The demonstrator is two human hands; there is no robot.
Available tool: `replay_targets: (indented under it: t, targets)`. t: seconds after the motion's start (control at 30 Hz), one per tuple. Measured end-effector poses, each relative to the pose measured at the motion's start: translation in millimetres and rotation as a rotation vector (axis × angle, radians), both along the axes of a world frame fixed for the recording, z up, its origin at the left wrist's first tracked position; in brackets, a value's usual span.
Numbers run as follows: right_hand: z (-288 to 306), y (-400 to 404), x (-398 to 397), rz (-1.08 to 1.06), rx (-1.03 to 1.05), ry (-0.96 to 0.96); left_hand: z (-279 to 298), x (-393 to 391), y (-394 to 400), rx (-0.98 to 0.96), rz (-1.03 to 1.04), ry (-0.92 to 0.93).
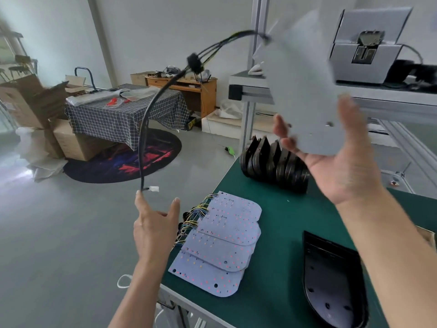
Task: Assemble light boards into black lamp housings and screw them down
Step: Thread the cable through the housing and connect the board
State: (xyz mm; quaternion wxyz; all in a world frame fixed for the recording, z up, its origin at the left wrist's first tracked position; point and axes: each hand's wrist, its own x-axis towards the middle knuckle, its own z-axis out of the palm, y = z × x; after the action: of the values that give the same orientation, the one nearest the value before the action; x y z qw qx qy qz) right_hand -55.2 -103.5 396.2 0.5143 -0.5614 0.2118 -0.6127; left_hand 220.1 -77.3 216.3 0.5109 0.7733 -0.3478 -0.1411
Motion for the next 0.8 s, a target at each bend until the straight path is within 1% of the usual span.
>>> replay_targets:
  t: [0.1,0.17,0.23,0.33,0.43,0.6,0.67,0.73,0.8]
  targets:
    - [4.0,18.7,-37.3,-0.075,-0.074,-0.038,2.1,0.1,-7.0,-0.036,0.033,-0.018]
    - [1.5,27.9,-59.5,-0.135,-0.074,-0.018,3.6,3.2,-10.4,-0.103,0.094,-0.034]
    - [-5.1,35.2,-78.2,-0.201,-0.060,0.040,6.1,3.8,-10.4,-0.148,0.090,-0.060]
    - [-25.0,41.3,-103.0,-0.402,-0.089,0.208,15.2,-11.1,-2.6,-0.155,0.018,-0.125]
    - [-58.5,45.7,-125.6,-0.615,-0.093,0.460,30.2,-39.1,9.0,-0.192,-0.068,-0.184]
    - [-112.0,59.4,-147.1,-0.781,0.091,0.793,60.3,-85.0,27.7,-0.264,-0.127,-0.357]
    - [-131.8,64.1,-150.9,-0.836,0.144,0.888,72.5,-100.6,32.9,-0.310,-0.162,-0.408]
    - [-151.8,67.2,-154.2,-0.916,0.206,0.989,81.7,-117.7,35.6,-0.340,-0.241,-0.440]
    - [-168.5,70.1,-155.9,-0.991,0.293,1.113,84.3,-137.2,34.9,-0.333,-0.334,-0.425]
